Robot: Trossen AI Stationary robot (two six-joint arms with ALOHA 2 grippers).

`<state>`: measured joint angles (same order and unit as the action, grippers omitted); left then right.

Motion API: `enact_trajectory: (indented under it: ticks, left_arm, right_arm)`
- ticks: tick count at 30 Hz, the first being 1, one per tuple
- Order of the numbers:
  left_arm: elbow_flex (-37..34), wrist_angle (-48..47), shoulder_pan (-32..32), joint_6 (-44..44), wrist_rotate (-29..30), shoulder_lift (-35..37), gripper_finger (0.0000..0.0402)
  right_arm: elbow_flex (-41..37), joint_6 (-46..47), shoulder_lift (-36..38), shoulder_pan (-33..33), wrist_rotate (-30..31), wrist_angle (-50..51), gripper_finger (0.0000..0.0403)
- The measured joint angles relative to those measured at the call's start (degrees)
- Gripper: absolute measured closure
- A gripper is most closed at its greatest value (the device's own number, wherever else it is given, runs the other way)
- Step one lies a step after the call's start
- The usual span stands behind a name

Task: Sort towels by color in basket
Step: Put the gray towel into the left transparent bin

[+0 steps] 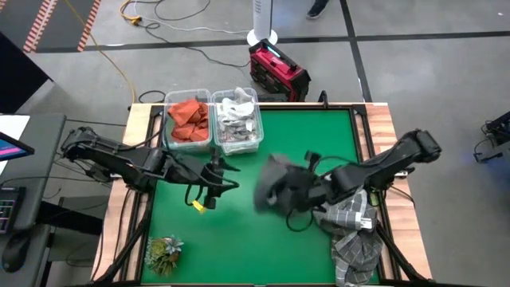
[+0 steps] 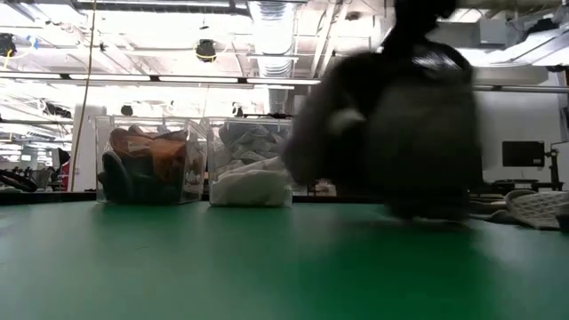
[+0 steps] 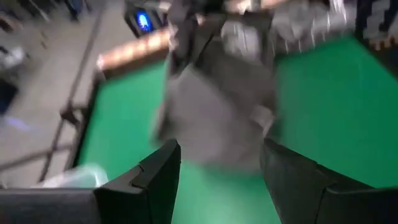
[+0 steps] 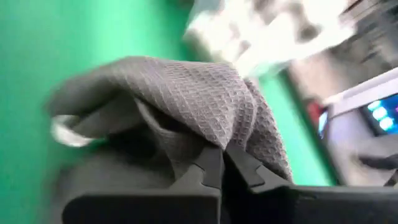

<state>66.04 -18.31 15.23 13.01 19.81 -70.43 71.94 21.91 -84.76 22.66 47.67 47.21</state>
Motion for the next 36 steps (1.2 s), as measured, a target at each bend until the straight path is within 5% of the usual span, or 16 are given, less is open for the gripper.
enact_trajectory:
  ticks: [3,12,22,36]
  left_arm:
    - [-2.2,10.0,-1.9,-0.2,0.1,0.1,0.0194]
    - [-10.2,26.7,-6.3,0.3,-4.0,0.0,0.0190]
    - [-10.8,30.0,-7.3,-3.7,-10.7,-4.9,0.0164]
    - [-10.8,35.3,-8.9,2.2,-9.2,-6.1,0.0163]
  right_arm:
    - [0.0,-6.1,2.1,-0.1,3.7,-7.3,0.0374]
    - [-0.1,-23.1,-0.5,-2.2,1.9,-24.9,0.0376]
    - [-0.1,-35.7,-4.7,-5.1,-1.5,-40.6,0.0375]
    - [0.0,-35.0,-4.5,-5.0,-8.3,-41.4,0.0375]
